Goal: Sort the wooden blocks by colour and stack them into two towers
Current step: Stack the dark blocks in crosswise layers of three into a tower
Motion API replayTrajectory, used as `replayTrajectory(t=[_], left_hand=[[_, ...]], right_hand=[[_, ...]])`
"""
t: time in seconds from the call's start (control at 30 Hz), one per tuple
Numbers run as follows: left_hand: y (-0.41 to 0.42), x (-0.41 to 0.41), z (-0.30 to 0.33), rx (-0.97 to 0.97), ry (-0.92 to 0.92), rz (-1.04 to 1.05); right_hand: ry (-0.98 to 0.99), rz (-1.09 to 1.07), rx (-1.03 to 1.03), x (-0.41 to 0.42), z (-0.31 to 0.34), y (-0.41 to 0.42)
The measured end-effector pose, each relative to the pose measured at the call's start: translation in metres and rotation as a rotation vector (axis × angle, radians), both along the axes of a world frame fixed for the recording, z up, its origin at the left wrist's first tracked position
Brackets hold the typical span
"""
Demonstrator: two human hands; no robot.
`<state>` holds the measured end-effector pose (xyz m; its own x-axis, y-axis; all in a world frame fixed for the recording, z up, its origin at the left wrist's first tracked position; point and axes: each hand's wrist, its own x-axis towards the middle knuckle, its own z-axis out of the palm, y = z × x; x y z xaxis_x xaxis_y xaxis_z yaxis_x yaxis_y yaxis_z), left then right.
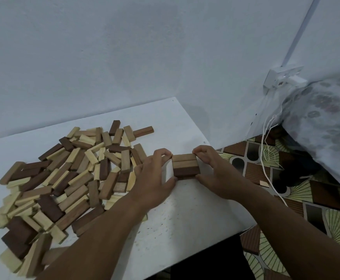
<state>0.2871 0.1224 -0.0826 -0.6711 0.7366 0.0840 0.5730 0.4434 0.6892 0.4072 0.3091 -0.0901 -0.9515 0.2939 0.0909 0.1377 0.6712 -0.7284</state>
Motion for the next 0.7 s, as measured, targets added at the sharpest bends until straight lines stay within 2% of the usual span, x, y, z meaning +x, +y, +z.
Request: replayTrajectory(t=[0.7], left_hand=[[-0.0044, -0.0014, -0.0005, 0.026, -0.046, 0.005]], right_hand=[[-0.080, 0.027, -0.058, 0.0014, -0.0023, 0.0017]])
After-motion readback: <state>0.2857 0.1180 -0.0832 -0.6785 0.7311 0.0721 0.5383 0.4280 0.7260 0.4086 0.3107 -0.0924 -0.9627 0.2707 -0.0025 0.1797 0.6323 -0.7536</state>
